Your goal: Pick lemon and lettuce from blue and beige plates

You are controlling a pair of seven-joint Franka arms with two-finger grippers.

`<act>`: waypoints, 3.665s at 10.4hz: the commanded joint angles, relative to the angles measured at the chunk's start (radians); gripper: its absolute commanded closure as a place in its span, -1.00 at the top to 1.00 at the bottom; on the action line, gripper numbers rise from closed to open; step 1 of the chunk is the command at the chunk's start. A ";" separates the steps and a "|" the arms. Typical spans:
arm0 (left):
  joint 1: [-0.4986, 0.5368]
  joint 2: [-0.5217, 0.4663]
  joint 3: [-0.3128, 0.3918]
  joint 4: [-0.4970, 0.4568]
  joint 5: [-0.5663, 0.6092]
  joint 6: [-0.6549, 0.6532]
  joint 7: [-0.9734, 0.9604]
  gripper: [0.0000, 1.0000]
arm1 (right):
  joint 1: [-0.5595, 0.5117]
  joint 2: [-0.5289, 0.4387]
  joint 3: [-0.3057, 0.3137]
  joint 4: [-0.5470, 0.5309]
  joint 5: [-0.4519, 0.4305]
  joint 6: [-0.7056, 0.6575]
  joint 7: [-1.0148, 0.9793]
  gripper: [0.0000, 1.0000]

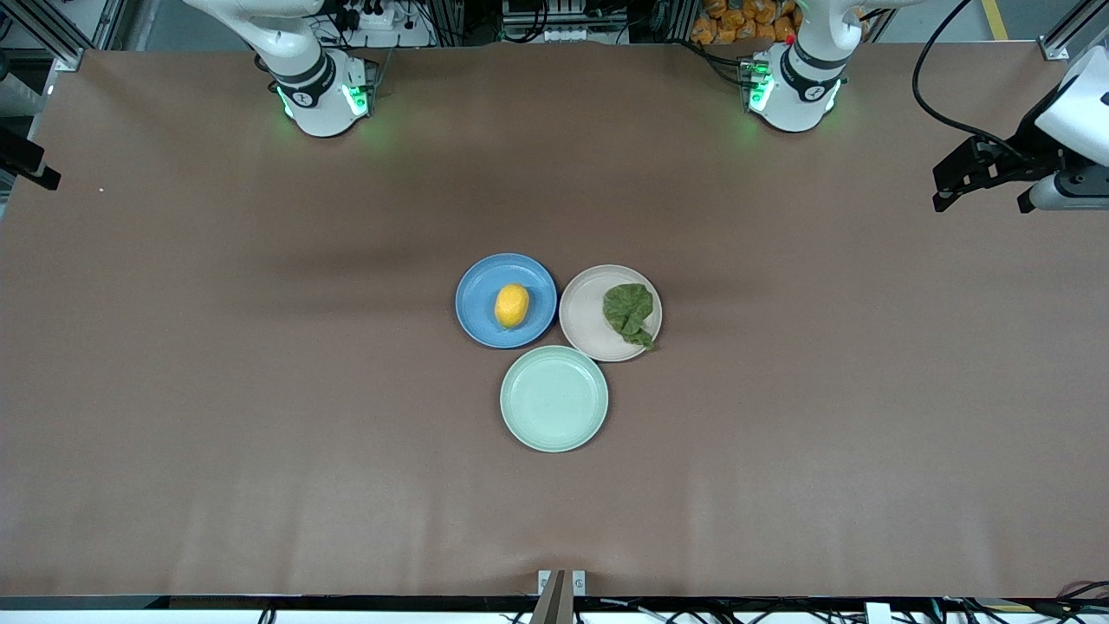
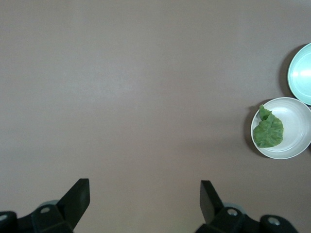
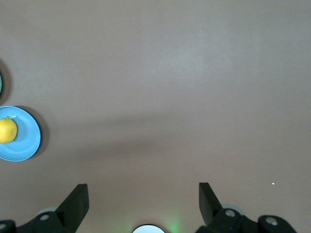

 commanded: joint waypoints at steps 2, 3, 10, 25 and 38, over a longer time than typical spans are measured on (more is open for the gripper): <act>0.004 0.006 0.002 0.018 -0.028 0.000 0.001 1.00 | -0.016 0.003 0.011 0.012 0.015 0.000 -0.014 1.00; 0.004 0.008 0.003 0.019 -0.023 0.000 0.001 1.00 | -0.017 0.003 0.010 0.012 0.015 0.000 -0.014 1.00; 0.001 0.011 0.003 0.004 -0.025 -0.004 0.016 1.00 | -0.014 0.008 0.011 0.003 0.016 -0.009 -0.015 1.00; -0.041 0.147 -0.234 -0.007 -0.029 0.062 -0.396 1.00 | 0.240 0.161 0.014 -0.014 0.015 0.057 0.346 1.00; -0.295 0.523 -0.270 -0.005 -0.051 0.333 -1.080 1.00 | 0.505 0.390 0.016 -0.134 0.128 0.265 0.535 1.00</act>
